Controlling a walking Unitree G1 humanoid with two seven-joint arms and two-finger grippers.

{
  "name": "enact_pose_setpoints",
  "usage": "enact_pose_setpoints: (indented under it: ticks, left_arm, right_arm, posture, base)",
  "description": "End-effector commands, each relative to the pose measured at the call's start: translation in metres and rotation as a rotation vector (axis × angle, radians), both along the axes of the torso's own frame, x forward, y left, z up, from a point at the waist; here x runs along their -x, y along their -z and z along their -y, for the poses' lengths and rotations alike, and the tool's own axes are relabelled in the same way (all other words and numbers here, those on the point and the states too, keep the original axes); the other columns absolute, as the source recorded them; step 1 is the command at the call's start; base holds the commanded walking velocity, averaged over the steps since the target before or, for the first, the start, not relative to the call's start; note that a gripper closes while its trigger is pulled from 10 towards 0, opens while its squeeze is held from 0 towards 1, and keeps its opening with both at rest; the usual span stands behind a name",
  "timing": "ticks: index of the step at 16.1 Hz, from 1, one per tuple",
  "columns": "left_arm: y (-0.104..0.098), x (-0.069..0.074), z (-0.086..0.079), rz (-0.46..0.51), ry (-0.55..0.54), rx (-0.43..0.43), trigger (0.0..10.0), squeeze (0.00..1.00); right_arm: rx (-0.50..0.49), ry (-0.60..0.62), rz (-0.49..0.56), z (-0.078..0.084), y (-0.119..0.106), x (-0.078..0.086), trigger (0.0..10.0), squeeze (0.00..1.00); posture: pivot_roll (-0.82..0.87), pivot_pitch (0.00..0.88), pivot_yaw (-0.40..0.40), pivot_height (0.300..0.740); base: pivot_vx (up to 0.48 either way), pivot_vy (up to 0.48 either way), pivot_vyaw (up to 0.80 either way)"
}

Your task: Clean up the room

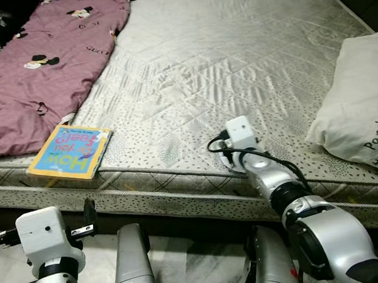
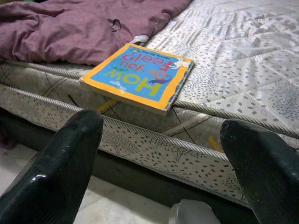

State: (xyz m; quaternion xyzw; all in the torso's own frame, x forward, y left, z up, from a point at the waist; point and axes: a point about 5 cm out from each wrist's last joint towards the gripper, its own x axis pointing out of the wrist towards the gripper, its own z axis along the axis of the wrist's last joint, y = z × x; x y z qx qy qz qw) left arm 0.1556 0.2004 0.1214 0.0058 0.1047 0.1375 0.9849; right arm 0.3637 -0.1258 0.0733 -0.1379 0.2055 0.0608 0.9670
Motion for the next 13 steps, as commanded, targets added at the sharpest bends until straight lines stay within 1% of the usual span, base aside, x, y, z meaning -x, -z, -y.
enact_pose_setpoints:
  ticks: [1,4,7,9,12,13]
  left_arm:
    - [0.001,0.001,0.003,-0.015,0.002,0.007,10.0,0.00]
    - [0.000,0.003,0.005,-0.018,0.004,0.012,10.0,0.00]
    - [0.002,0.011,0.004,-0.046,-0.005,0.028,10.0,0.00]
    - [0.003,0.014,0.005,-0.058,-0.006,0.030,10.0,0.00]
    - [0.002,0.014,0.005,-0.064,-0.007,0.033,10.0,0.00]
    - [0.003,0.014,0.006,-0.070,-0.007,0.043,10.0,0.00]
  right_arm:
    - [0.014,0.023,-0.023,0.004,0.000,-0.001,10.0,0.00]
    - [0.022,0.050,-0.053,0.009,0.004,0.001,10.0,0.00]
    - [-0.001,0.089,-0.110,0.013,0.014,0.007,10.0,0.00]
    - [-0.004,0.104,-0.128,0.016,0.017,0.009,10.0,0.00]
    - [-0.023,0.121,-0.154,0.016,0.020,0.011,10.0,0.00]
    - [-0.049,0.114,-0.181,0.012,0.023,0.014,10.0,0.00]
  posture:
    - [0.22,0.071,-0.066,0.517]
    - [0.21,0.090,-0.068,0.517]
    - [0.20,0.118,-0.068,0.517]
    - [0.20,0.129,-0.066,0.517]
    - [0.19,0.142,-0.066,0.517]
    - [0.19,0.146,-0.067,0.517]
  base:
    - [0.000,0.000,0.00]
    - [0.000,0.000,0.00]
    - [0.000,0.000,0.00]
    - [0.000,0.000,0.00]
    - [0.000,0.000,0.00]
    - [0.000,0.000,0.00]
